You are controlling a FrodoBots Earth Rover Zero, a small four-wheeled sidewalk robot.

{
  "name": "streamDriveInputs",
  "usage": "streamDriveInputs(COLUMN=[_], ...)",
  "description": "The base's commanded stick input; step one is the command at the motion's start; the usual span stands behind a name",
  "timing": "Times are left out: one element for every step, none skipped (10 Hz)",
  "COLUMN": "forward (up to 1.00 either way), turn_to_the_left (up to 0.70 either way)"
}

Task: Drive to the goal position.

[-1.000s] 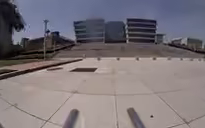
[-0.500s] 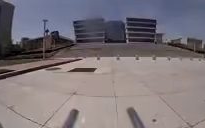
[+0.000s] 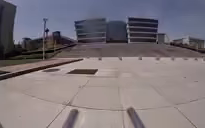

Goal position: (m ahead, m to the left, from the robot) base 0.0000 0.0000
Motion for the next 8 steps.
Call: streamDriveInputs(forward=[0.7,0.7,0.7,0.7,0.7,0.7,0.7,0.7], turn_to_the_left=[0.0,-0.08,-0.28,-0.34,-0.35,-0.05,0.0,0.0])
